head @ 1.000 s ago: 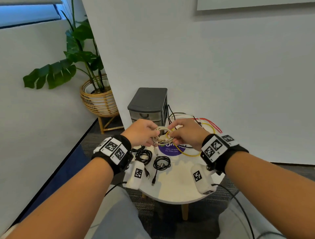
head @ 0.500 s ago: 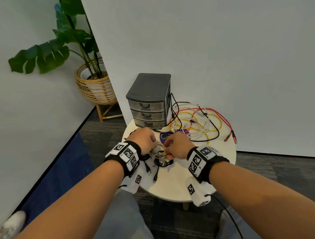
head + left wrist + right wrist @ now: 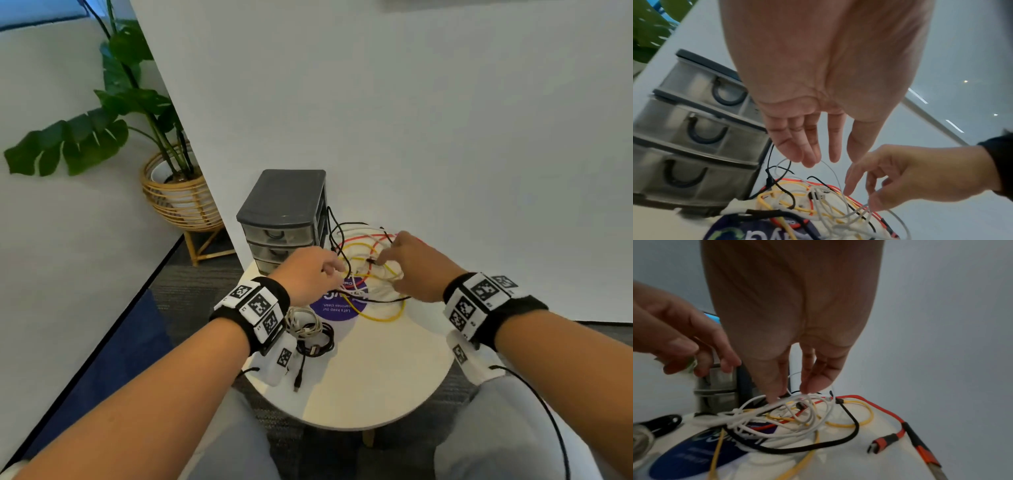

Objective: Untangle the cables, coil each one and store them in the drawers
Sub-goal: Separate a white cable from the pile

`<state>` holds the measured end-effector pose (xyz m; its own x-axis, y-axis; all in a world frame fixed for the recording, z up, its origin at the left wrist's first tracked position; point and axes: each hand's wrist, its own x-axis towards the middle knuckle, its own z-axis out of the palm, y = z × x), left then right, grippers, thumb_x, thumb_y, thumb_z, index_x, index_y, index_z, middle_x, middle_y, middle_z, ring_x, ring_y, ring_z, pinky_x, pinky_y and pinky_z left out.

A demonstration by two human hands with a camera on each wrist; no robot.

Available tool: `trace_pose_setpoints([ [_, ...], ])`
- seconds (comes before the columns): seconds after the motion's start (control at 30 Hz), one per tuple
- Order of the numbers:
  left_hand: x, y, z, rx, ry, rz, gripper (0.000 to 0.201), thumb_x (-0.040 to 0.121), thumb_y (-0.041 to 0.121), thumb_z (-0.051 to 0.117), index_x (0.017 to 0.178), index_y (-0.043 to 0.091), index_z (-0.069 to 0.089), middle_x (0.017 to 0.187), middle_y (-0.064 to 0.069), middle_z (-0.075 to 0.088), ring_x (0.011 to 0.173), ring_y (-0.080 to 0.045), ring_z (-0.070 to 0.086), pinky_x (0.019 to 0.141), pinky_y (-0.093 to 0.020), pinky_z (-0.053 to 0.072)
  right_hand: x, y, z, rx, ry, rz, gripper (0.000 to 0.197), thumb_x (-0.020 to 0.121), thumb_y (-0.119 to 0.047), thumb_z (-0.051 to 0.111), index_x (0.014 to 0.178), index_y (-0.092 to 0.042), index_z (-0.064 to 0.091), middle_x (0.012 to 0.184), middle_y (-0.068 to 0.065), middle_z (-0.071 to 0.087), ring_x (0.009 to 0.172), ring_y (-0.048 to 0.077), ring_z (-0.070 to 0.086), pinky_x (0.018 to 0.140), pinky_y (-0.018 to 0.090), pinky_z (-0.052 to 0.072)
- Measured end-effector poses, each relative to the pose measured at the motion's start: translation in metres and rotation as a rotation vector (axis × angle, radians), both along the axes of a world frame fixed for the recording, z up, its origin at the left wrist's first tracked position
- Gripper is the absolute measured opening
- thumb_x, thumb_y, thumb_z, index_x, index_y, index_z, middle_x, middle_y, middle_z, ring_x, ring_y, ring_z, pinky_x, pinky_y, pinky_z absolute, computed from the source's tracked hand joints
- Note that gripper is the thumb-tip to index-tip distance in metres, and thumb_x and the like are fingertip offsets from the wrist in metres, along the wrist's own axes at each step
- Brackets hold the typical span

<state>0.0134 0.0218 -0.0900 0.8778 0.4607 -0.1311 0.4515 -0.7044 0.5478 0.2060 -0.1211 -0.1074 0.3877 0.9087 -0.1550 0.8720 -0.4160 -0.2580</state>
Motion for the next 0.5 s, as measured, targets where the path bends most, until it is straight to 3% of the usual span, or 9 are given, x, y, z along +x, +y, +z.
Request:
trace_pose_setpoints([
  [0.07, 0.014, -0.007, 0.004, 0.002, 0.031, -0.051, 0.032, 0.098, 0.033, 0.066, 0.128, 0.025, 0.067, 0.114, 0.007, 0.058, 0.106, -0.014, 0.06, 0.088, -0.028, 0.048, 0.005, -0.002, -0.011, -0.012, 0.003, 0.05, 0.032, 0.088, -0.022, 0.073, 0.117, -0.032, 0.068, 0.116, -0.002, 0.045, 0.106, 0.023, 0.057, 0.092, 0.034, 0.047],
  [0.17, 0.03, -0.015, 0.006, 0.055, 0.093, -0.129, 0.037, 0.097, 0.036, 0.067, 0.132, 0.027, 0.065, 0.126, 0.003, 0.057, 0.108, -0.016, 0.057, 0.088, -0.03, 0.046, 0.006, -0.003, -0.012, 0.051, 0.003, 0.087, 0.011, 0.092, -0.025, 0.066, 0.101, -0.028, 0.073, 0.11, -0.001, 0.05, 0.106, 0.022, 0.058, 0.09, 0.03, 0.044],
  [0.3, 0.042, -0.021, 0.002, 0.124, 0.23, -0.184, 0.044, 0.096, 0.041, 0.066, 0.137, 0.025, 0.062, 0.133, -0.003, 0.053, 0.114, -0.023, 0.055, 0.092, -0.033, 0.046, -0.001, -0.007, -0.008, -0.151, -0.114, 0.147, 0.019, 0.094, -0.031, 0.058, 0.107, -0.029, 0.072, 0.124, -0.001, 0.047, 0.113, 0.027, 0.05, 0.096, 0.044, 0.048],
  [0.37, 0.045, -0.023, -0.003, 0.169, 0.303, -0.225, 0.046, 0.093, 0.043, 0.069, 0.136, 0.026, 0.063, 0.131, -0.006, 0.054, 0.113, -0.026, 0.058, 0.09, -0.034, 0.05, -0.003, -0.009, -0.006, -0.225, -0.135, 0.155, 0.031, 0.099, -0.041, 0.05, 0.109, -0.022, 0.072, 0.125, 0.001, 0.045, 0.113, 0.029, 0.047, 0.097, 0.047, 0.046],
  [0.43, 0.045, -0.025, -0.011, 0.209, 0.37, -0.263, 0.048, 0.09, 0.044, 0.073, 0.134, 0.028, 0.064, 0.128, -0.006, 0.053, 0.113, -0.027, 0.058, 0.093, -0.039, 0.053, -0.002, -0.012, -0.005, -0.226, -0.081, 0.148, 0.037, 0.1, -0.046, 0.049, 0.105, -0.016, 0.072, 0.122, 0.002, 0.045, 0.113, 0.029, 0.047, 0.098, 0.047, 0.045],
  [0.5, 0.043, -0.023, -0.018, 0.233, 0.381, -0.253, 0.046, 0.089, 0.045, 0.073, 0.131, 0.03, 0.065, 0.127, -0.005, 0.049, 0.113, -0.028, 0.056, 0.096, -0.042, 0.053, 0.002, -0.013, -0.007, -0.101, -0.015, 0.164, 0.025, 0.099, -0.041, 0.055, 0.094, -0.021, 0.068, 0.114, 0.002, 0.047, 0.11, 0.029, 0.05, 0.097, 0.046, 0.045],
])
